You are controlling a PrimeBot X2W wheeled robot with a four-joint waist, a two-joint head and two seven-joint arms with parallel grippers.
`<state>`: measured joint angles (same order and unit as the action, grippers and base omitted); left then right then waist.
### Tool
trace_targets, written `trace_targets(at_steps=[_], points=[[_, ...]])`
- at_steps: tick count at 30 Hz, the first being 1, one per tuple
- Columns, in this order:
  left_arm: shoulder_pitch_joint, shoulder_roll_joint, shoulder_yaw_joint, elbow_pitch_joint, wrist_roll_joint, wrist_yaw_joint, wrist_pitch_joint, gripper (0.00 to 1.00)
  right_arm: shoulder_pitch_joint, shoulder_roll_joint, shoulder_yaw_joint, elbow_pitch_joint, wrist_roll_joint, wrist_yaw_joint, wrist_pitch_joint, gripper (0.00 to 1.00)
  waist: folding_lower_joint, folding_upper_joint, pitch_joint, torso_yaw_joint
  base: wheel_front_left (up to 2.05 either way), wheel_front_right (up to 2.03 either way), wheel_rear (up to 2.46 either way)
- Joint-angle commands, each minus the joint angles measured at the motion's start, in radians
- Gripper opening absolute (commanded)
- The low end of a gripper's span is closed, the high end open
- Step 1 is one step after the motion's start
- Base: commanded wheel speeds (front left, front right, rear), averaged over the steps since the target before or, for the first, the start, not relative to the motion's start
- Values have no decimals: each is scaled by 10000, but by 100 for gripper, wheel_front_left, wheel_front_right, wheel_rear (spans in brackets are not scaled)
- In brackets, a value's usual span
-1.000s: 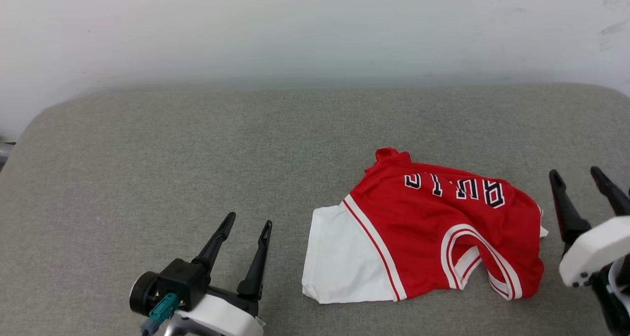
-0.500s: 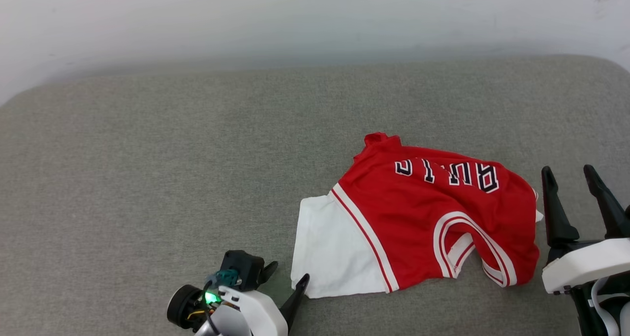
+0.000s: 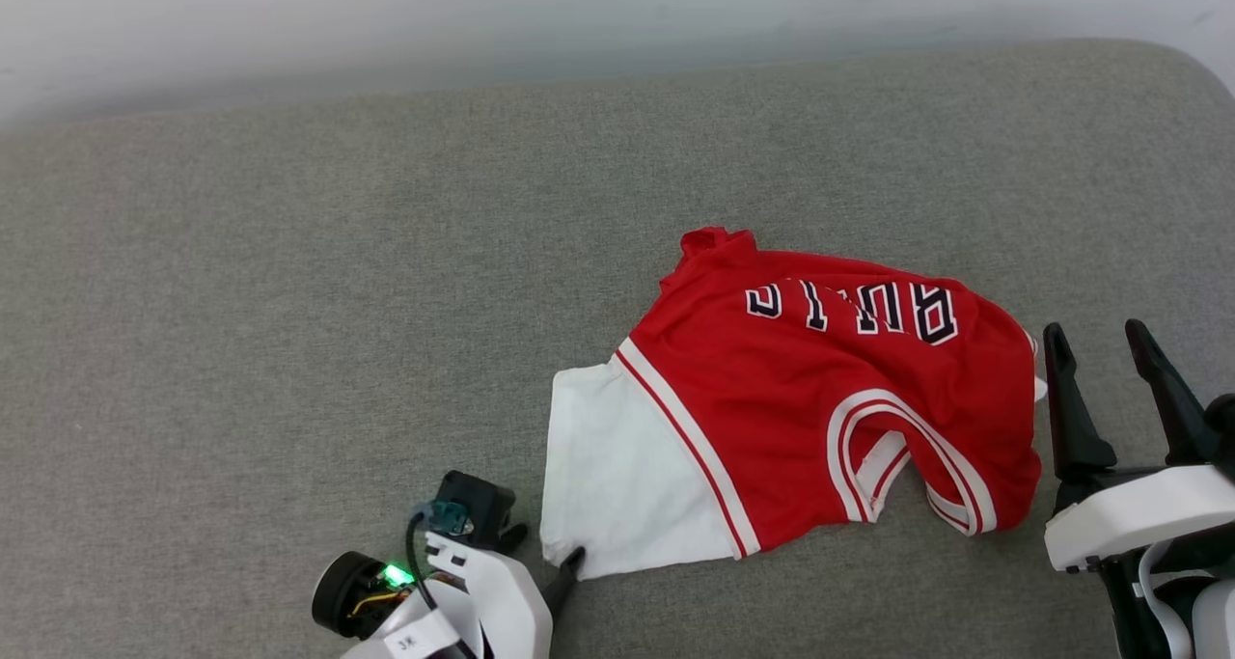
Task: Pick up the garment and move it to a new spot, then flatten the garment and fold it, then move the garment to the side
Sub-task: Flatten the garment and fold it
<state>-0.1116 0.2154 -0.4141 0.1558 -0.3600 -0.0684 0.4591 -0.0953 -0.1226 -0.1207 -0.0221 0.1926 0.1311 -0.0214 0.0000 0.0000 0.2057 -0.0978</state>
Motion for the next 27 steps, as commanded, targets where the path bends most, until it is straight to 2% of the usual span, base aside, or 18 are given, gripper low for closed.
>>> trace_targets(at_steps=[1, 11, 15, 19, 24, 26, 27], points=[[212, 64, -66, 383, -98, -8, 237, 0, -84, 44, -2, 48, -58, -7, -43, 100, 0, 0, 18, -12, 0, 0, 0], [-213, 293, 1426, -185, -391, 570, -1936, 0, 177, -107, 165, 461, -122, -7, 405, 100, 0, 0, -331, 321, 0, 0, 0], [-108, 432, 2059, -553, -495, 945, -2614, 0, 382, -156, 270, 658, -67, -7, 750, 100, 0, 0, -579, 538, 0, 0, 0], [262, 644, 2608, -849, -636, 1298, -2787, 0, 490, -202, 349, 835, -46, -7, 1186, 100, 0, 0, -737, 729, 0, 0, 0], [861, 896, 3028, -893, -914, 1440, -2697, 0, 658, -230, 280, 1045, -114, -8, 1751, 100, 0, 0, -851, 922, 0, 0, 0], [1014, 999, 3002, -694, -892, 1371, -2686, 1, 725, -234, 233, 1105, -176, -7, 1963, 100, 0, 0, -880, 992, 0, 0, 0], [1059, 999, 2909, -614, -901, 1244, -2758, 38, 764, -233, 199, 1148, -185, -7, 2079, 100, 0, 0, -900, 1031, 0, 0, 0]])
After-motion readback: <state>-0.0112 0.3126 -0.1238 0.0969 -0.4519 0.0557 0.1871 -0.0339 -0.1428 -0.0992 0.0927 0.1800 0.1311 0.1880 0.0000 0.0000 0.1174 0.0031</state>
